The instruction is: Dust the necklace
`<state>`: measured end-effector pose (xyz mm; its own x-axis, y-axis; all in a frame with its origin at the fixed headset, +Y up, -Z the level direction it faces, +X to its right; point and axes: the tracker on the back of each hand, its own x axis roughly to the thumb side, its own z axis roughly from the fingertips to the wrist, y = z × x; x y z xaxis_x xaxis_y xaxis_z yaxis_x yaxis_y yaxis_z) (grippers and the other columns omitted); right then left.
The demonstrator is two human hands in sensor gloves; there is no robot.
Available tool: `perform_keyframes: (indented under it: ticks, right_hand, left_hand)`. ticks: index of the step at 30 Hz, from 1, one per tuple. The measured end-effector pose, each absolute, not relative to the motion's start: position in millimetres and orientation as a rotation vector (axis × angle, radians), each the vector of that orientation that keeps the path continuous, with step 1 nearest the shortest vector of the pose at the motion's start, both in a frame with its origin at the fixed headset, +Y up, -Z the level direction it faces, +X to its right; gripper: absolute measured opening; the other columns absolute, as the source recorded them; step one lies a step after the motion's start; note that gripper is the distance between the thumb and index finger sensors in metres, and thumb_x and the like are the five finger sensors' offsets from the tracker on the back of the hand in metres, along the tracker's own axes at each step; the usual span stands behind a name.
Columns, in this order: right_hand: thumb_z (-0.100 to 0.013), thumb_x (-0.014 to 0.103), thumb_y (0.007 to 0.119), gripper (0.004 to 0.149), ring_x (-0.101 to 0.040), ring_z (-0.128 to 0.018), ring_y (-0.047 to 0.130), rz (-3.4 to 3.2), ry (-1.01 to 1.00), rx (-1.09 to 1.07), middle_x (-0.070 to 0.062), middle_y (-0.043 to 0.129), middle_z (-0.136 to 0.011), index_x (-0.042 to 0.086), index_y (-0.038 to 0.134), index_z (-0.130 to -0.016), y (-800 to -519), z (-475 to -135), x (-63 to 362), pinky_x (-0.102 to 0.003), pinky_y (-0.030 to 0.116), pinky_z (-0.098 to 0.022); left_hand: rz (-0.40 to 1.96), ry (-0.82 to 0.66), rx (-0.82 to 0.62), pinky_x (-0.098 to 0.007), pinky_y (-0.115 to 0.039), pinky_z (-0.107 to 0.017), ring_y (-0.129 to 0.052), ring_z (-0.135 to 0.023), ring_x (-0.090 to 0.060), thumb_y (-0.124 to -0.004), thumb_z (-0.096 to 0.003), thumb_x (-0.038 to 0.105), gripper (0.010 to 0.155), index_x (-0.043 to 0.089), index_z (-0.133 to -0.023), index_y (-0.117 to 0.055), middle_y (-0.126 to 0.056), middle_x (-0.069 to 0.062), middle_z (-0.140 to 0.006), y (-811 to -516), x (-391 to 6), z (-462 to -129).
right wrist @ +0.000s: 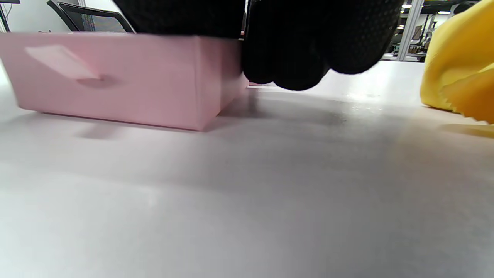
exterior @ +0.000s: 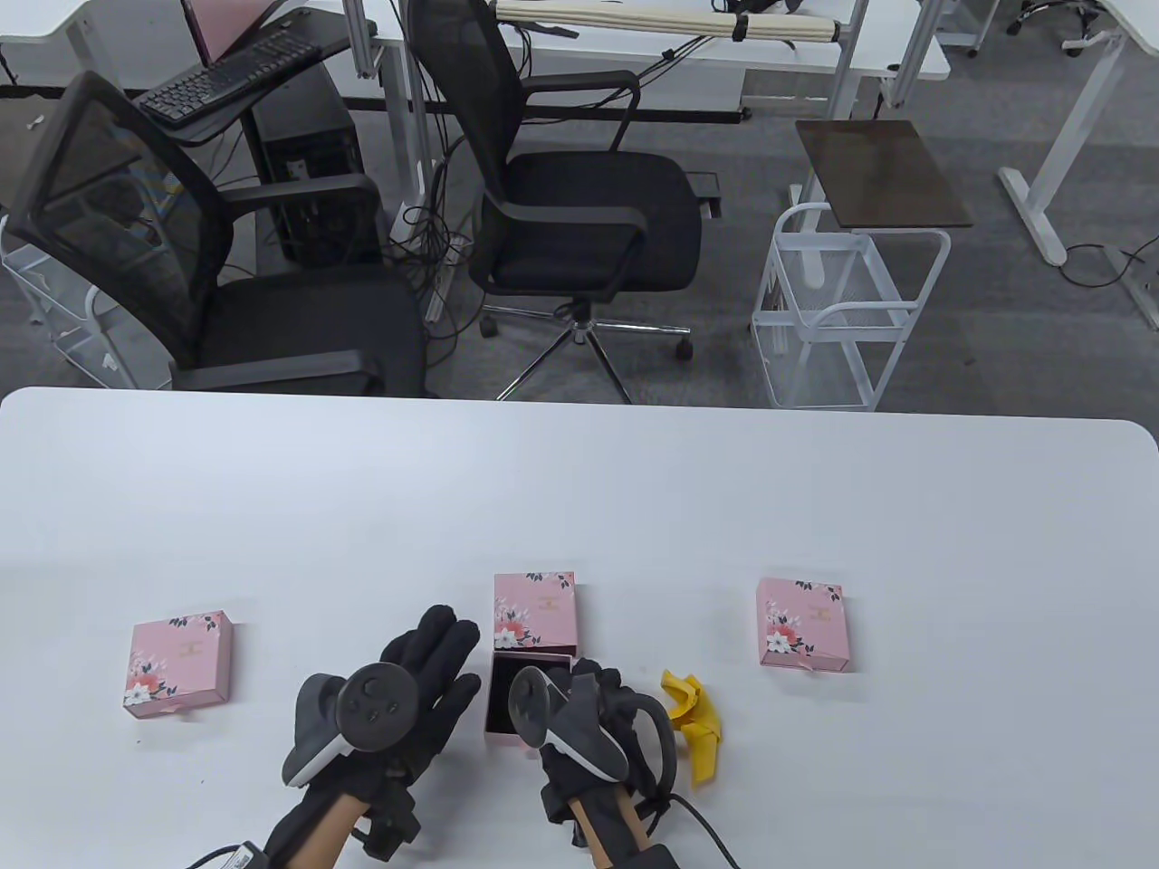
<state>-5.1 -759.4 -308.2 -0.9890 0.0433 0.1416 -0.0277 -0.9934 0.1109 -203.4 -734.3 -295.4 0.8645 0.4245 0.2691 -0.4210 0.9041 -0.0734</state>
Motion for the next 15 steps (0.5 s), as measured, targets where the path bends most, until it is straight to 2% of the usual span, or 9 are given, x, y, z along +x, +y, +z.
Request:
perform_keyframes:
  ticks: [15]
  right_hand:
    - [-0.064, 0.025, 0.074, 0.041, -0.054, -0.086, 0.074, 3.033, 0.12, 0.239, -0.032, 0.062, -0.108, 0.009, 0.07, -0.102, -760.6, -307.0, -0.1, -0.058, 0.069, -0.062]
  left_hand:
    - [0.445, -0.281, -0.015, -0.06, -0.055, -0.075, -0.051, -0.107, -0.042, -0.059, -0.0614, 0.051, 0.06, 0.03, -0.117, -0.045, -0.033, -0.004, -0.126, -735.6, -204.5, -295.1]
